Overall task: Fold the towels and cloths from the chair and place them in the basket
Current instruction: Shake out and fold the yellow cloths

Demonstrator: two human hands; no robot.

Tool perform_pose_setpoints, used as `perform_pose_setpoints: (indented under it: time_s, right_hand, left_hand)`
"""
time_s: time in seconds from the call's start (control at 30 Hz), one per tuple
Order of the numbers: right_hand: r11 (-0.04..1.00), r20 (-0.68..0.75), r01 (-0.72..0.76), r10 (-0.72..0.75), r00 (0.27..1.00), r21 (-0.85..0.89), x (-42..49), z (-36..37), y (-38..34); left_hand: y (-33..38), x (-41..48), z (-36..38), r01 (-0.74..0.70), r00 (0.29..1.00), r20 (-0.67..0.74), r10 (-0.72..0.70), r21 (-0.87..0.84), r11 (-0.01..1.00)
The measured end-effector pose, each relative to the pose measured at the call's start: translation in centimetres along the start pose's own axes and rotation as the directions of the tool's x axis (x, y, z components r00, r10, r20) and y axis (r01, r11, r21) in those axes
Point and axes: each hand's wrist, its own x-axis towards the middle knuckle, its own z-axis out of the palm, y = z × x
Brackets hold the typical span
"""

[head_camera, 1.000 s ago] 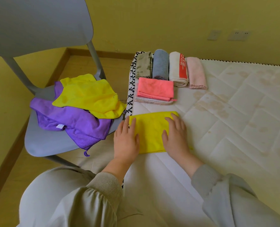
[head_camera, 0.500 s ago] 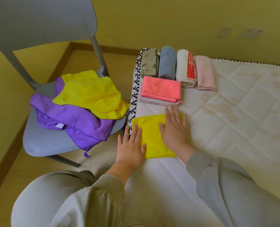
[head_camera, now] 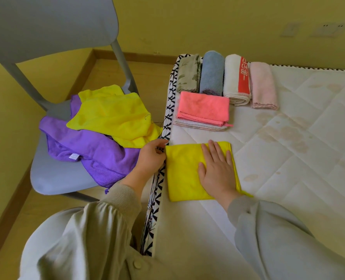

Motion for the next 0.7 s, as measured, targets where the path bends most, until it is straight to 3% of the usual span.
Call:
perform_pose_setpoints:
  time_s: [0.13, 0.27, 0.37, 0.47, 0.53, 0.6, 0.7]
  right_hand:
    - [1.0, -0.014, -0.001, 0.001, 1.0, 0.005, 0.0, 0.2, -0.1]
    - [1.0, -0.031, 0.0, 0.001, 1.0, 0.014, 0.1, 0.1, 0.0]
    - [1.0, -0.029, 0.005, -0.005, 1.0, 0.012, 0.1, 0.2, -0.1]
    - [1.0, -0.031, 0.0, 0.0, 1.0, 0.019, 0.1, 0.3, 0.0]
    - [1.0, -0.039, -0.004, 0.004, 0.999, 0.017, 0.1, 0.2, 0.0]
    - [1.0, -0.042, -0.005, 0.005, 0.999, 0.015, 0.1, 0.2, -0.2]
    - [1.0, -0.035, -0.003, 0.003, 0.999, 0.011, 0.1, 0.2, -0.2]
  left_hand:
    - [0.2, 1.2, -0.4, -0.083, 0.994, 0.077, 0.08, 0.024, 0.996]
    - [0.3, 1.9, -0.4, -0.169, 0.985, 0.078, 0.156, 0.198, 0.966]
    - [0.0, 2.3, -1.0, 0.015, 0.997, 0.077, -0.01, -0.055, 0.998]
    - [0.8, 2.3, -1.2, 0.242, 0.968, 0.146, -0.206, -0.298, 0.924]
    - [1.6, 2.3, -1.2, 0.349, 0.937, 0.169, -0.307, -0.372, 0.86]
    - [2.3, 2.2, -1.1, 0.323, 0.946, 0.144, -0.292, -0.301, 0.897]
    - [1.8, 2.2, -0.1, 0.09, 0.994, 0.058, -0.095, 0.082, 0.993]
